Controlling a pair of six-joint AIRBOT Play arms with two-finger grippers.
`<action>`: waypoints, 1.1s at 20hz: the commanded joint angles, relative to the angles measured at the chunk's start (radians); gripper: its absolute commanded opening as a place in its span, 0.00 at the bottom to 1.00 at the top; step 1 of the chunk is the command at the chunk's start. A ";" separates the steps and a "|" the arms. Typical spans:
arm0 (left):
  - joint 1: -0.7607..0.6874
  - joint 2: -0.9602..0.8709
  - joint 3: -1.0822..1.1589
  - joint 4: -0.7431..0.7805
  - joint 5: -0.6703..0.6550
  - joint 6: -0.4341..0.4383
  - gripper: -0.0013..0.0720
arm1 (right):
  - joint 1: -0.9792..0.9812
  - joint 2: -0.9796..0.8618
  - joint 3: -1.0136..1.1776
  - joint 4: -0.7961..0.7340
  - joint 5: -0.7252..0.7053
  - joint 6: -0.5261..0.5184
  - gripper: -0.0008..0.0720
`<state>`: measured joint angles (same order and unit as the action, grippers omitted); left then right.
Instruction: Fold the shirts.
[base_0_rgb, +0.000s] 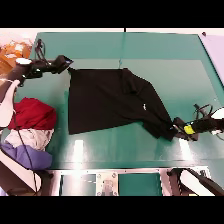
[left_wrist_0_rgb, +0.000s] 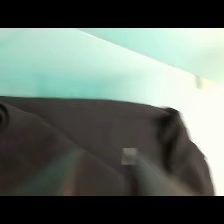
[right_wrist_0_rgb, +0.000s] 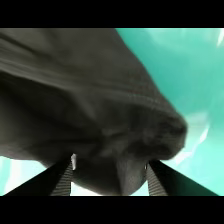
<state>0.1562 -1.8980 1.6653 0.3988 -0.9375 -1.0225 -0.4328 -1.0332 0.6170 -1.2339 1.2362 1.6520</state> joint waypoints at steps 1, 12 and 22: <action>0.088 -0.009 0.116 0.074 -0.311 -0.139 0.17 | -0.058 0.005 0.166 -0.132 0.103 -0.012 0.72; 0.072 0.490 -0.476 0.501 -0.464 -0.252 0.05 | 0.107 -0.207 0.211 -0.111 -0.043 -0.423 0.72; 0.072 0.777 -1.046 0.605 -0.221 -0.386 0.82 | 0.008 -0.279 0.211 -0.073 -0.047 -0.374 0.67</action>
<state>0.2279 -1.1503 0.7235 0.9829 -1.2476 -1.3693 -0.3771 -1.3060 0.8272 -1.3750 1.1770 1.2736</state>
